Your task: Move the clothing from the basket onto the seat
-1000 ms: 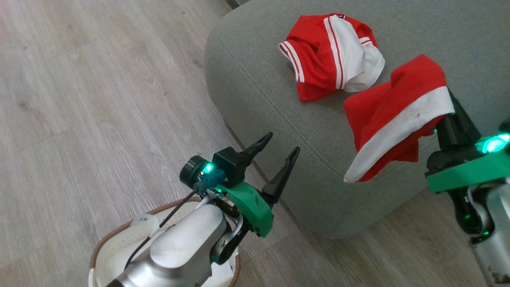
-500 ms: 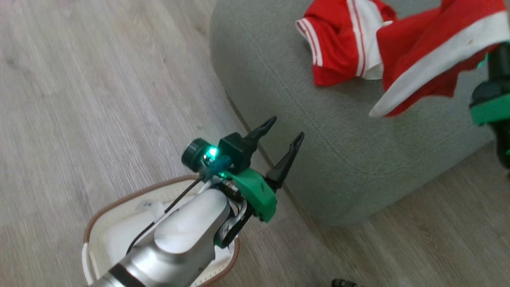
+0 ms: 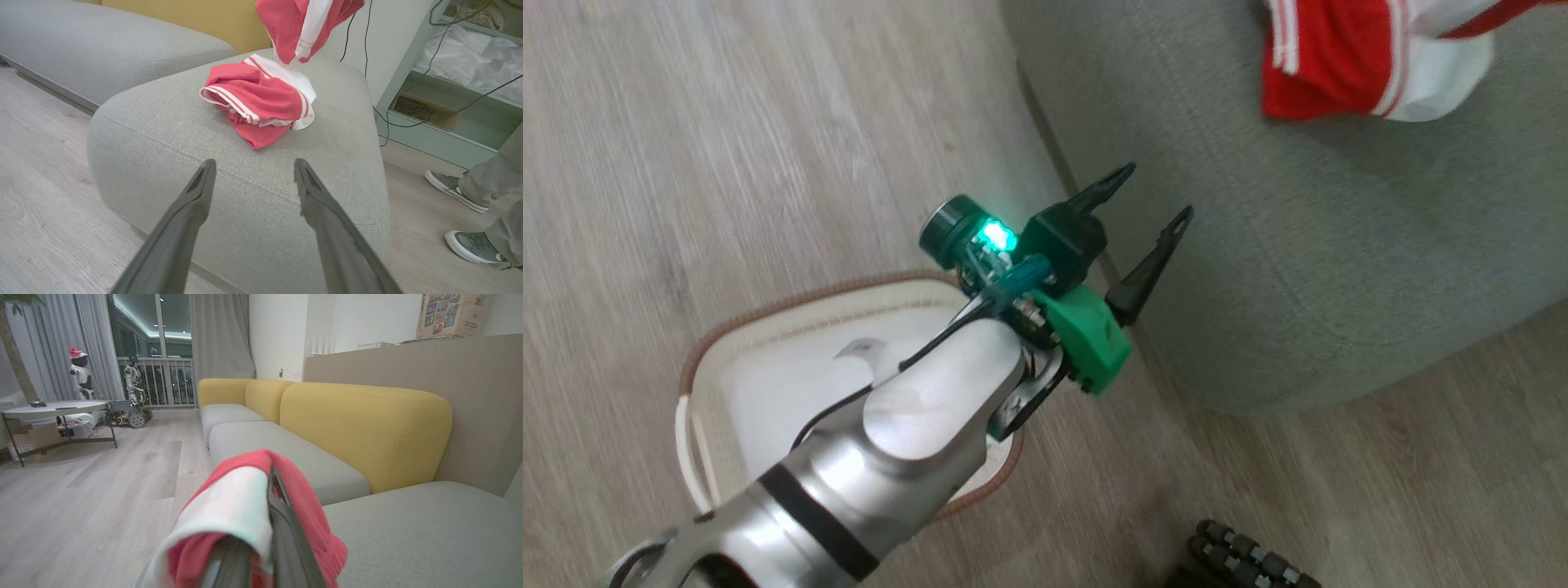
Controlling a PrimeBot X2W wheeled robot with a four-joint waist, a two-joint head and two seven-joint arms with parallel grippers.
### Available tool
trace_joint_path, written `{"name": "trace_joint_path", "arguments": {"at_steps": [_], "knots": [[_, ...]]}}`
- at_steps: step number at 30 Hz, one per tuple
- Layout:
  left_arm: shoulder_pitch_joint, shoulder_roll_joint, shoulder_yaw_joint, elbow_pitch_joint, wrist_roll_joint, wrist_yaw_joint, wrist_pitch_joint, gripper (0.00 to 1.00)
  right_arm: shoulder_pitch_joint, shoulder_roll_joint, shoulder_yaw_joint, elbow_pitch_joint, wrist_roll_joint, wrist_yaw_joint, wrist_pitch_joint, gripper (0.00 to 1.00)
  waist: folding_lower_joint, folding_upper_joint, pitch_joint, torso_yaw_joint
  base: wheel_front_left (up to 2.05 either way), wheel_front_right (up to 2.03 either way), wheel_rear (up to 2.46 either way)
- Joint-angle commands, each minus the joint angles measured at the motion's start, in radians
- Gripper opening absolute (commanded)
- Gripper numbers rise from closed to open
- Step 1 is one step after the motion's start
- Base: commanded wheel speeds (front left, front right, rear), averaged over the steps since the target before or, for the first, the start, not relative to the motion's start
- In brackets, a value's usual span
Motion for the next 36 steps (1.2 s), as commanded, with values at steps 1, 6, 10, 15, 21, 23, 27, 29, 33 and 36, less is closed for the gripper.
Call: {"name": "trace_joint_path", "arguments": {"at_steps": [1, 6, 10, 15, 21, 23, 27, 29, 33, 36], "knots": [[-0.066, -0.018, 0.009, -0.027, 0.016, 0.011, 0.002, 1.00, -0.049, -0.069, -0.001, 0.010, 0.016, 0.000, -0.006, 0.00, -0.0002, 0.0000, 0.076, 0.045, 0.00, 0.00, 0.00], [-0.117, -0.024, -0.021, -0.028, 0.027, 0.017, 0.007, 1.00, -0.108, -0.128, 0.002, 0.057, 0.042, 0.000, -0.006, 0.00, -0.0002, 0.0000, 0.138, 0.074, 0.00, 0.00, 0.00], [-0.155, -0.026, -0.055, -0.045, 0.016, 0.026, 0.003, 1.00, -0.140, -0.171, 0.027, 0.111, 0.045, 0.000, -0.006, 0.00, -0.0002, 0.0000, 0.183, 0.100, 0.00, 0.00, 0.00], [-0.189, -0.026, -0.101, -0.065, -0.010, 0.059, -0.002, 1.00, -0.164, -0.212, 0.185, 0.205, 0.035, 0.000, -0.006, 0.00, -0.0002, 0.0000, 0.225, 0.131, 0.00, 0.00, 0.00], [-0.209, -0.027, -0.137, -0.060, -0.041, 0.092, -0.014, 1.00, -0.182, -0.235, 0.391, 0.286, 0.098, 0.000, 0.028, 0.00, -0.0002, 0.0000, 0.235, 0.156, 0.00, 0.00, 0.00], [-0.210, -0.027, -0.145, -0.056, -0.053, 0.098, -0.020, 1.00, -0.176, -0.241, 0.455, 0.291, 0.146, 0.000, 0.072, 0.00, -0.0002, 0.0000, 0.229, 0.161, 0.00, 0.00, 0.00], [-0.212, -0.027, -0.161, -0.053, -0.077, 0.105, -0.030, 1.00, -0.161, -0.261, 0.571, 0.263, 0.258, 0.000, 0.188, 0.00, -0.0002, 0.0000, 0.209, 0.168, 0.00, 0.00, 0.00], [-0.213, -0.027, -0.165, -0.049, -0.088, 0.109, -0.035, 1.00, -0.162, -0.277, 0.620, 0.245, 0.296, 0.000, 0.221, 0.00, -0.0002, 0.0000, 0.196, 0.168, 0.00, 0.00, 0.00], [-0.210, -0.027, -0.175, -0.043, -0.106, 0.111, -0.043, 1.00, -0.186, -0.297, 0.702, 0.236, 0.341, 0.000, 0.233, 0.00, -0.0002, 0.0000, 0.164, 0.168, 0.00, 0.00, 0.00], [-0.201, -0.027, -0.177, -0.037, -0.119, 0.109, -0.048, 1.00, -0.202, -0.300, 0.755, 0.245, 0.360, 0.000, 0.221, 1.00, -0.0002, 0.0000, 0.131, 0.166, 0.00, 0.00, 0.00]]}}
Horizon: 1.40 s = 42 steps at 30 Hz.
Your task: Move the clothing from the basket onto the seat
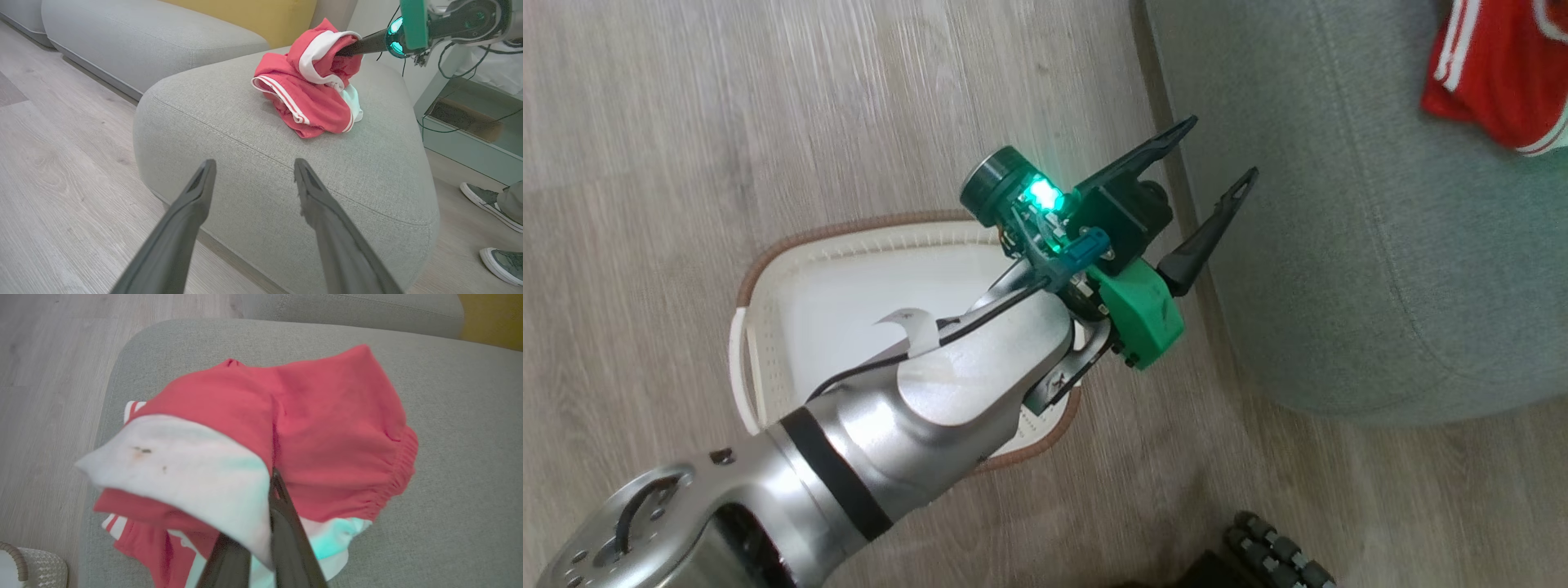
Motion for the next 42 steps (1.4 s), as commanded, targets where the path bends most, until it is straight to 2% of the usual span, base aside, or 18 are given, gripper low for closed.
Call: {"name": "trace_joint_path", "arguments": {"at_steps": [1, 8, 12, 24, 37, 39, 42], "knots": [[-0.012, -0.011, 0.020, -0.023, -0.009, 0.003, -0.010, 1.00, 0.005, -0.053, 0.025, 0.005, 0.016, 0.000, -0.007, 1.00, 0.0000, 0.0000, -0.032, -0.003, 0.00, 0.00, 0.00], [0.054, -0.010, 0.058, -0.007, -0.029, -0.012, -0.015, 1.00, -0.008, -0.060, 0.171, -0.006, 0.061, 0.000, 0.033, 1.00, 0.0000, 0.0000, -0.163, -0.023, 0.00, 0.00, 0.00], [0.094, -0.001, 0.092, -0.021, -0.021, -0.021, -0.016, 1.00, -0.017, -0.065, 0.219, -0.026, 0.066, 0.000, 0.039, 1.00, 0.0000, 0.0000, -0.216, -0.032, 0.00, 0.00, 0.00], [0.270, 0.060, 0.236, -0.124, 0.024, -0.045, -0.016, 1.00, -0.023, -0.108, 0.273, -0.160, 0.097, 0.000, -0.105, 1.00, 0.0000, 0.0000, -0.396, -0.021, 0.00, 0.00, 0.00], [0.415, 0.133, 0.346, -0.228, 0.052, -0.037, -0.016, 1.00, 0.050, -0.130, 0.251, -0.206, 0.126, 0.000, -0.230, 1.00, 0.0000, 0.0000, -0.507, 0.076, 0.00, 0.00, 0.00], [0.436, 0.150, 0.361, -0.243, 0.052, -0.030, -0.016, 1.00, 0.074, -0.133, 0.230, -0.220, 0.124, 0.000, -0.234, 1.00, 0.0000, 0.0000, -0.518, 0.093, 0.00, 0.00, 0.00], [0.469, 0.170, 0.393, -0.269, 0.047, -0.011, -0.016, 1.00, 0.123, -0.135, 0.142, -0.244, 0.115, 0.000, -0.235, 1.00, 0.0000, 0.0000, -0.530, 0.116, 0.00, 0.00, 0.00]]}}
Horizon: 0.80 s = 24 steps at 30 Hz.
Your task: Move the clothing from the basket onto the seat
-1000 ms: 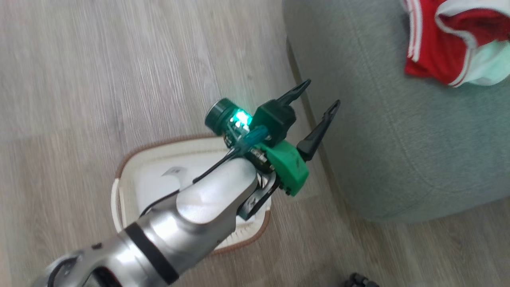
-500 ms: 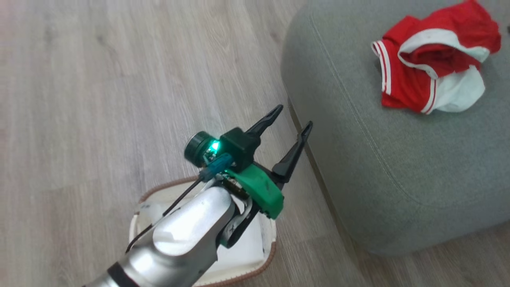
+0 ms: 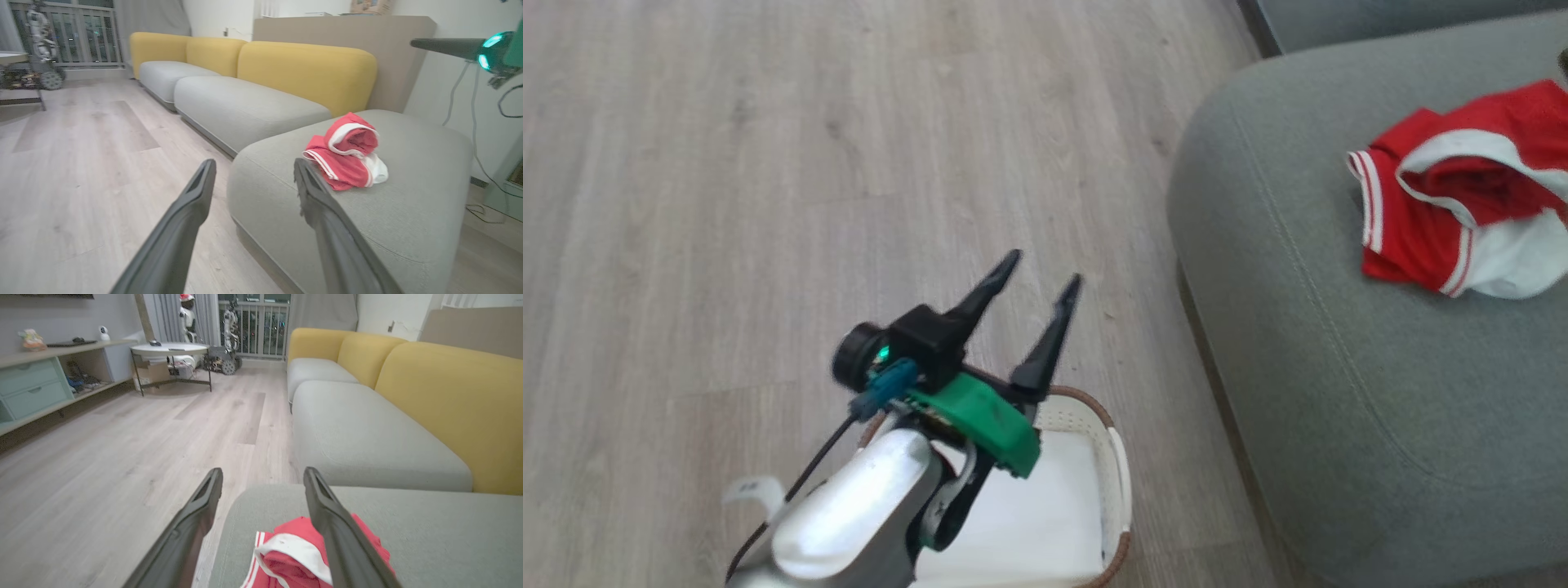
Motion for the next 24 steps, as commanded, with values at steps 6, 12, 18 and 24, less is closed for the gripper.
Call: {"name": "trace_joint_path", "arguments": {"at_steps": [6, 12, 18, 24], "knots": [[0.042, 0.051, 0.110, -0.082, 0.010, 0.039, -0.009, 1.00, 0.214, -0.016, -0.242, -0.044, -0.072, 0.000, -0.011, 1.00, 0.0001, -0.0001, -0.030, 0.055, 0.00, 0.00, 0.00], [0.112, 0.079, 0.189, -0.126, 0.022, 0.070, -0.009, 1.00, 0.428, 0.041, -0.468, -0.089, -0.164, 0.000, -0.011, 1.00, 0.0001, -0.0001, -0.035, 0.083, 0.00, 0.00, 0.00], [0.178, 0.103, 0.251, -0.159, 0.036, 0.091, -0.009, 1.00, 0.610, 0.129, -0.672, -0.152, -0.273, 0.000, -0.011, 1.00, 0.0001, -0.0001, -0.034, 0.104, 0.00, 0.00, 0.00], [0.253, 0.104, 0.306, -0.173, 0.079, 0.109, -0.010, 1.00, 0.823, 0.293, -0.934, -0.263, -0.456, 0.000, -0.011, 1.00, 0.0001, -0.0001, -0.036, 0.125, 0.00, 0.00, 0.00]]}}
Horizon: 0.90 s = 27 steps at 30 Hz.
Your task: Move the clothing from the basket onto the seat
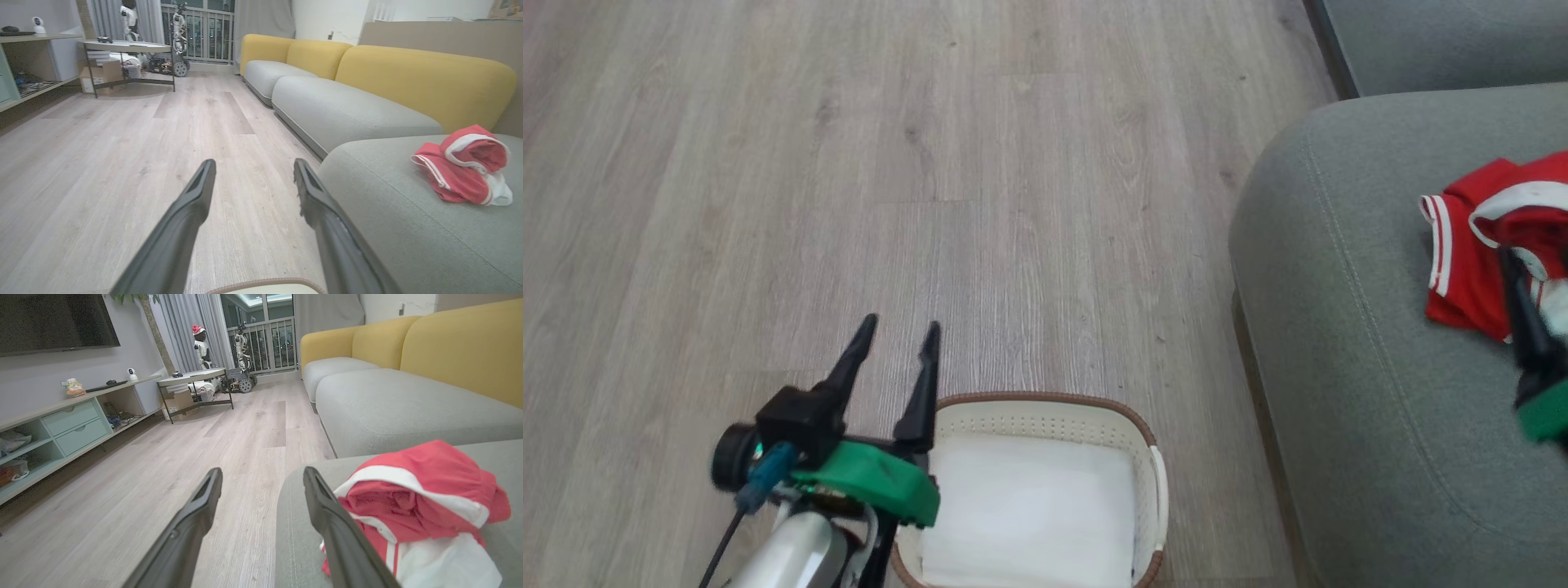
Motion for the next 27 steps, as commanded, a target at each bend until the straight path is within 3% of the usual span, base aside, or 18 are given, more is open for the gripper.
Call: {"name": "trace_joint_path", "arguments": {"at_steps": [1, 9, 14, 20, 27], "knots": [[-0.032, 0.016, 0.056, -0.036, 0.011, 0.008, -0.010, 1.00, 0.018, -0.010, -0.021, -0.041, -0.024, 0.000, -0.009, 1.00, 0.0001, -0.0001, -0.001, 0.004, 0.00, 0.00, 0.00], [0.052, -0.042, 0.183, -0.079, 0.102, -0.018, -0.010, 1.00, 0.180, 0.188, -0.174, -0.183, -0.218, 0.000, -0.009, 1.00, 0.0001, -0.0001, -0.004, 0.016, 0.00, 0.00, 0.00], [0.114, -0.096, 0.274, -0.079, 0.172, -0.059, -0.010, 1.00, 0.225, 0.280, -0.171, -0.227, -0.293, 0.000, -0.009, 1.00, 0.0001, -0.0001, -0.010, 0.015, 0.00, 0.00, 0.00], [0.161, -0.156, 0.358, -0.032, 0.243, -0.113, -0.010, 1.00, 0.242, 0.325, -0.141, -0.235, -0.356, 0.000, -0.009, 1.00, 0.0001, -0.0001, -0.016, 0.014, 0.00, 0.00, 0.00], [0.178, -0.195, 0.417, 0.023, 0.302, -0.180, -0.010, 1.00, 0.255, 0.335, -0.104, -0.229, -0.392, 0.000, -0.009, 1.00, 0.0001, -0.0001, -0.022, 0.017, 0.00, 0.00, 0.00]]}}
